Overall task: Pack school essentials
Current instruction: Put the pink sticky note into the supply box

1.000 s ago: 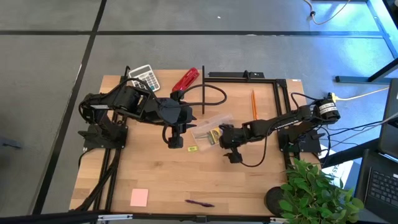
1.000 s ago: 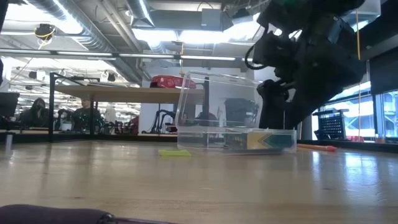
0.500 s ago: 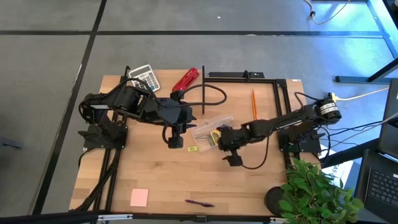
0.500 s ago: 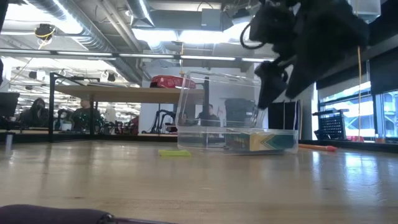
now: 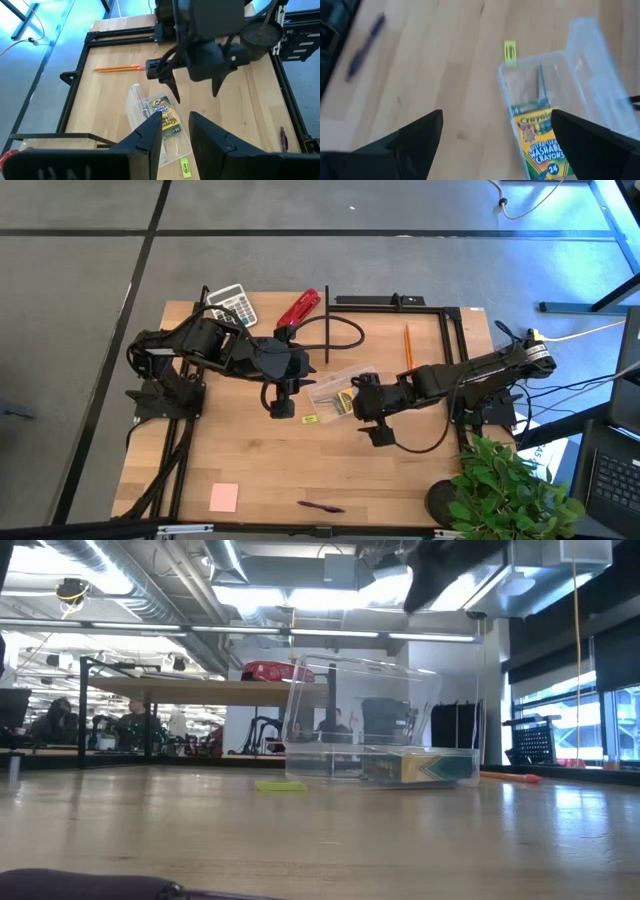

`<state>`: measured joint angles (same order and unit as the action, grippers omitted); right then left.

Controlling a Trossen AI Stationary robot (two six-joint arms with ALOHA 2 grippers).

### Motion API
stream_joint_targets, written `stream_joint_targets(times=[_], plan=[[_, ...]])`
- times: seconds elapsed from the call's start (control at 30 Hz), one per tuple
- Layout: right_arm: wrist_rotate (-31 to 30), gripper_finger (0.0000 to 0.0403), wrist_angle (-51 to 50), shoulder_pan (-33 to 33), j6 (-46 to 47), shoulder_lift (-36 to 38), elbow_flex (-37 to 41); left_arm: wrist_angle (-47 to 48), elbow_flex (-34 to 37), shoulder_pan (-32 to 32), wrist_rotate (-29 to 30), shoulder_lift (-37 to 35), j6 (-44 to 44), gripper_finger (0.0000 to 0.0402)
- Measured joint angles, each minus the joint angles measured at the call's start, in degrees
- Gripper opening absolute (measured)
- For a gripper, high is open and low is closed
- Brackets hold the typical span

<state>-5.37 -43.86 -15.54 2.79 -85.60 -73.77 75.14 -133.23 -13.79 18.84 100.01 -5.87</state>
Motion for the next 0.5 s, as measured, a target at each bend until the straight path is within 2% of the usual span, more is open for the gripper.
stream_joint_targets(times=[0.1, 0.2, 0.3, 0.5], plan=[[-0.04, 0.0369, -2.5, -0.1, 1.47, 0.0, -3.05, 2.44, 0.0, -0.26, -1.77, 0.0, -2.2, 0.0089], [-0.3, 0.0369, -3.88, -0.27, 1.4, 0.0, -5.38, 8.96, 0.0, -2.43, -4.86, 0.0, -8.53, 0.0089], [-1.05, 0.0369, -4.52, -0.43, 1.17, 0.04, -6.87, 14.38, 0.0, -6.66, -5.07, 0.05, -14.59, 0.0089], [-1.05, 0.0369, -4.47, -0.47, -3.17, 0.04, -9.05, 14.8, 0.11, -16.97, -4.83, 0.17, -24.0, 0.0089]])
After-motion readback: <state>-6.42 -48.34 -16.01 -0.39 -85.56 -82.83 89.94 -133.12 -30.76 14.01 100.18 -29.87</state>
